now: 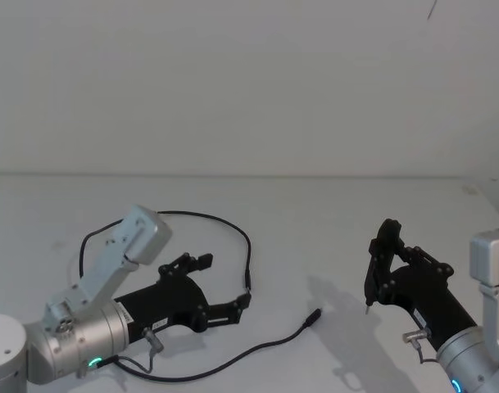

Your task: Pick up the data cable with the one hand.

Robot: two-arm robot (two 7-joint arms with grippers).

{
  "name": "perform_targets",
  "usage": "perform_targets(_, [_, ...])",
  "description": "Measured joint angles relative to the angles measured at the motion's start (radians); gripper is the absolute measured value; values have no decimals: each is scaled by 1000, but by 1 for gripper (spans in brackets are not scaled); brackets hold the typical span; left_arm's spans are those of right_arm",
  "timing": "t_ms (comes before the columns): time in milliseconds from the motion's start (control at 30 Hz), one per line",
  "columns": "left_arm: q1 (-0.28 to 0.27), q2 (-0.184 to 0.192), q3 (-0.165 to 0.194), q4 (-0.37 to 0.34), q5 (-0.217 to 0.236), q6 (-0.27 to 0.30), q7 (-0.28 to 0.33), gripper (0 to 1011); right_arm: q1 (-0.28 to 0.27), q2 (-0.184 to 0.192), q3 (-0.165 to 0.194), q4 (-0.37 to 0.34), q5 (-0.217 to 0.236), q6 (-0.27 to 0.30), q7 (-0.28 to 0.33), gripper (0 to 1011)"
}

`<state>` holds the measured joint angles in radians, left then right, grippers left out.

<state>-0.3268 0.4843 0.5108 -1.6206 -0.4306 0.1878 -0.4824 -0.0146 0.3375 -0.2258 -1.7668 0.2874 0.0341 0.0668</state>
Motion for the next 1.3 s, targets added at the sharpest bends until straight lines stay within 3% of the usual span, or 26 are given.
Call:
perform_targets(267, [-40, -1, 39, 31, -7, 38, -52, 1001, 0, 0, 0, 0, 0, 0, 0, 279])
perform_targets(733, [-96, -10, 91, 71, -6, 85, -91, 1001, 0, 0, 0, 0, 0, 0, 0, 279])
perform_targets(1300, [-138, 13, 143, 85, -3, 124, -143, 1001, 0, 0, 0, 0, 0, 0, 0, 279])
